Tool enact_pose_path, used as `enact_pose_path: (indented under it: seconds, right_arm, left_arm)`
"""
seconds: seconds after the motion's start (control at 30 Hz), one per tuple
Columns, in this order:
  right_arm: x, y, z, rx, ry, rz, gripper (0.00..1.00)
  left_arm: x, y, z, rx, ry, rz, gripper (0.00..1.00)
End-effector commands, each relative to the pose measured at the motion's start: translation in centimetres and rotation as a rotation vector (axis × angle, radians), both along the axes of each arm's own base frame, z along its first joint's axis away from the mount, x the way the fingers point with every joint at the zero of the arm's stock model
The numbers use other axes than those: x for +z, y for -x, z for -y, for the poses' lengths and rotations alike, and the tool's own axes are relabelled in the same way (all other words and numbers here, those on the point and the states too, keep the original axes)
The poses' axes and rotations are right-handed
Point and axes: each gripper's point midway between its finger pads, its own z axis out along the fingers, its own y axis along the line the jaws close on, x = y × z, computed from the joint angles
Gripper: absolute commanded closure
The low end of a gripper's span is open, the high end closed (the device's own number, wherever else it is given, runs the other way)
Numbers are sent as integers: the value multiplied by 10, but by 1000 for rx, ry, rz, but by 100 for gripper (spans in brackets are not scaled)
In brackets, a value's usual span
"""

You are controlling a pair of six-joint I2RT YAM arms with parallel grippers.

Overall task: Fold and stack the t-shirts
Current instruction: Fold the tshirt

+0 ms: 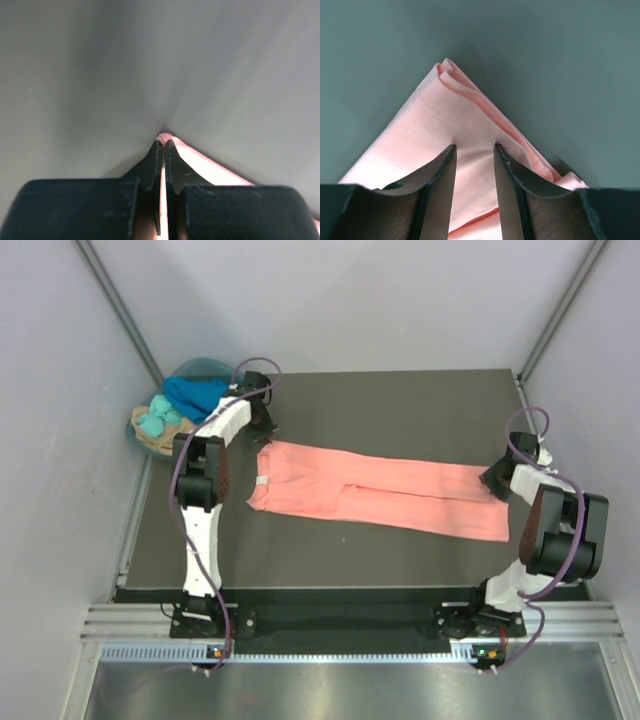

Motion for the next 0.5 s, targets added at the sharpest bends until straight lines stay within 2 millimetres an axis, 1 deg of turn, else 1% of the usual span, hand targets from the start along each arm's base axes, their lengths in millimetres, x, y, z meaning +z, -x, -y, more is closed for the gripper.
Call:
enact_pose_path:
  seconds: [0.0,0.03,0.07,0.1,0.13,0.17,0.2,0.23,0.27,0.3,0.33,0.37,0.4,0.43,0.47]
  right_arm:
    - [2,14,13,-60,26,-33,63]
    - [2,14,11,-66,16,-28,62]
    - [3,15,9,-63,5,-20,62]
    - [4,15,7,-57,-1,-15,62]
    - [6,16,4,-53,-8,-13,61]
    - [11,16,4,-49,-6,-3,60]
    - [15,16,3,-43,-4,1,60]
    - [17,19,2,-26,3,-12,59]
    - [27,17,3,-16,11,8,58]
    - [32,17,2,-4,15,11,57]
    - [35,19,-1,22,13,3,55]
    - [45,16,-2,32,15,27,51]
    - [50,16,-5,48,13,33,49]
    - [53,16,-9,68,7,41,48]
    - [62,15,-13,80,9,66,44]
  left_arm:
    - [-4,-47,1,20,31,141,100]
    - [-2,-52,4,11,43,159,100]
    - [4,-61,10,-5,70,187,100]
    - [1,-66,14,-15,88,196,100]
    - [6,-75,19,-20,108,226,100]
    - [16,-82,28,-43,153,254,100]
    - [20,-87,33,-52,177,275,100]
    - [28,-94,37,-48,207,307,100]
    - [36,-96,42,-56,236,324,100]
    - [50,-97,48,-71,273,346,99]
    - [60,-97,53,-69,305,359,95]
    - [71,-100,57,-80,333,385,87]
    - [87,-98,65,-106,374,403,82]
    - [95,-97,68,-109,395,411,78]
    - [114,-96,69,-121,406,439,70]
